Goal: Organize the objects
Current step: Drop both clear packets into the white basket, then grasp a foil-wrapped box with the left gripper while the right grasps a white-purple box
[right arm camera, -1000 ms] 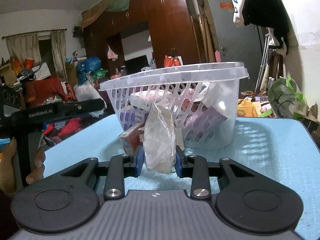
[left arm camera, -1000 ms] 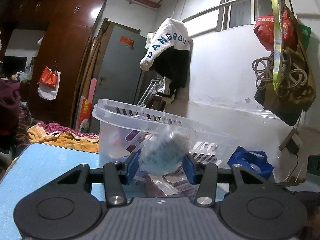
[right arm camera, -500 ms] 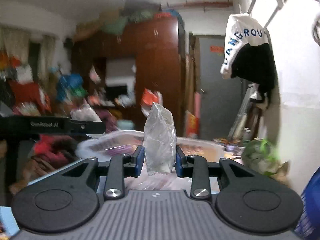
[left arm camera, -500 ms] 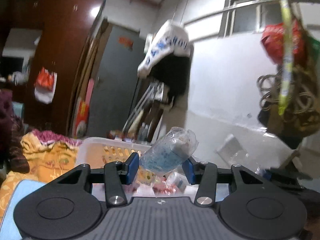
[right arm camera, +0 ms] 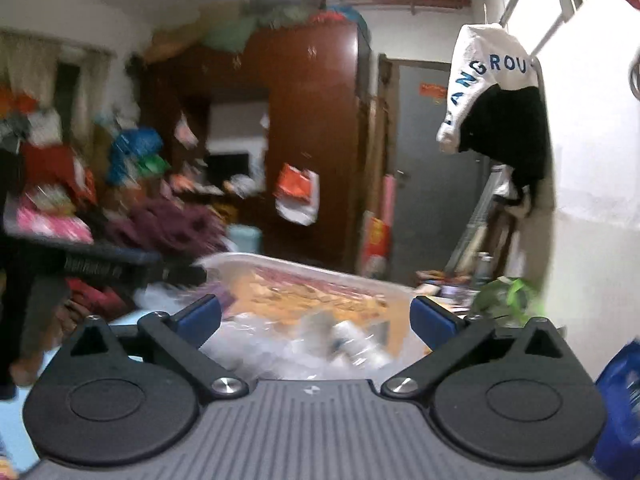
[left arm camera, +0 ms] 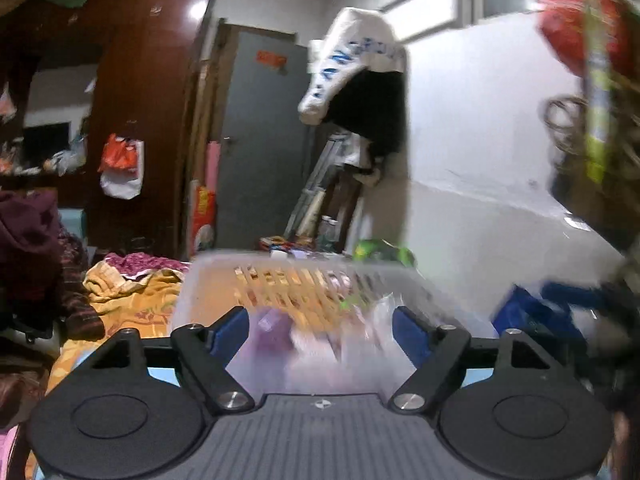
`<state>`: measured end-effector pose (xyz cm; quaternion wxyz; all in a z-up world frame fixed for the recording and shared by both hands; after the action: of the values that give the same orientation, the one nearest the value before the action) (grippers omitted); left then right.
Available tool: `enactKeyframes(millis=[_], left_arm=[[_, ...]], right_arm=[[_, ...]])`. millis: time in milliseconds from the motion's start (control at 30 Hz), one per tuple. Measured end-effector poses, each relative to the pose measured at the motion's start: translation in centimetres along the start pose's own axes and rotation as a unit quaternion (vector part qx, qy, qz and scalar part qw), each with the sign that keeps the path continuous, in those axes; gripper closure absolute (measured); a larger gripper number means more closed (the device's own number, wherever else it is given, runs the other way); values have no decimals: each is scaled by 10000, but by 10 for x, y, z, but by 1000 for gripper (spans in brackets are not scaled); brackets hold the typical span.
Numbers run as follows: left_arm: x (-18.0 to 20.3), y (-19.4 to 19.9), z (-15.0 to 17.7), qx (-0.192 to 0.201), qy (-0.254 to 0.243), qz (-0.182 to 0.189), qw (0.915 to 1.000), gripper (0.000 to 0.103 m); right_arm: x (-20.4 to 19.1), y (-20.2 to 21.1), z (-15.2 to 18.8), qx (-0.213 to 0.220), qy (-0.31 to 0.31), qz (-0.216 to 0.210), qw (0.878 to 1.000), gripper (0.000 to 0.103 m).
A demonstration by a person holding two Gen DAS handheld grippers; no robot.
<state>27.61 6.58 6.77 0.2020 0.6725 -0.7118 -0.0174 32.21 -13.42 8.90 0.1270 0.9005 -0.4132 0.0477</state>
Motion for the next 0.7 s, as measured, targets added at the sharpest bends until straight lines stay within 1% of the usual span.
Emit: enactKeyframes(millis=[67, 167, 200, 267, 333, 400, 433, 500, 533, 600, 700], left_arm=[[8, 5, 28, -238, -237, 40, 9994, 19], [8, -10, 62, -646, -444, -183, 9967, 19], [6, -17, 69, -782, -426, -221, 9958, 19], [0, -30, 80, -1015, -282, -237, 9941, 23], [-6, -38, 87, -1149, -197, -225, 9929, 24], [-7, -46, 92, -1232, -251, -338, 9915, 26], [-8, -49, 94, -1304, -226, -341, 9906, 31], [-8, -52, 93, -1370, -104, -191, 9903, 46], [-8, -52, 93, -1396, -143, -227, 9898, 65], [-8, -48, 94, -1394, -284, -313, 9893, 67], [-13, -37, 92, -1243, -403, -404, 9906, 68]], right_arm=[[-2, 9, 14, -35, -54, -56, 10000, 0], [-7, -4, 39, -579, -50, -23, 9983, 0], [-7, -10, 46, -747, -67, 10, 9972, 0], [-8, -20, 58, -1009, -93, 66, 9948, 0], [-7, -21, 65, -1090, -182, 71, 9938, 0], [-6, -23, 69, -1117, -369, -27, 9930, 0], [-5, -23, 70, -1132, -455, -63, 9925, 0], [-4, -24, 70, -1144, -526, -57, 9920, 0], [-3, -24, 73, -1147, -565, -53, 9918, 0], [-2, -24, 77, -1183, -671, -78, 9907, 0], [-5, -32, 85, -1259, -859, -229, 9880, 0]])
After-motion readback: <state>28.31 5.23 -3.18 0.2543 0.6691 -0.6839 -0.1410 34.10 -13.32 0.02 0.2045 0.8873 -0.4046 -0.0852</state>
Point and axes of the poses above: each gripper's, at about its wrist camera, not at the fingertips, and y roughly against the way its jaws point, x to its right, z to its underside, the point moved 5 cm from there along -y, roughly the way its jaws point, and after that the axes turned 8 degrees about y, right-handed, at the moved point
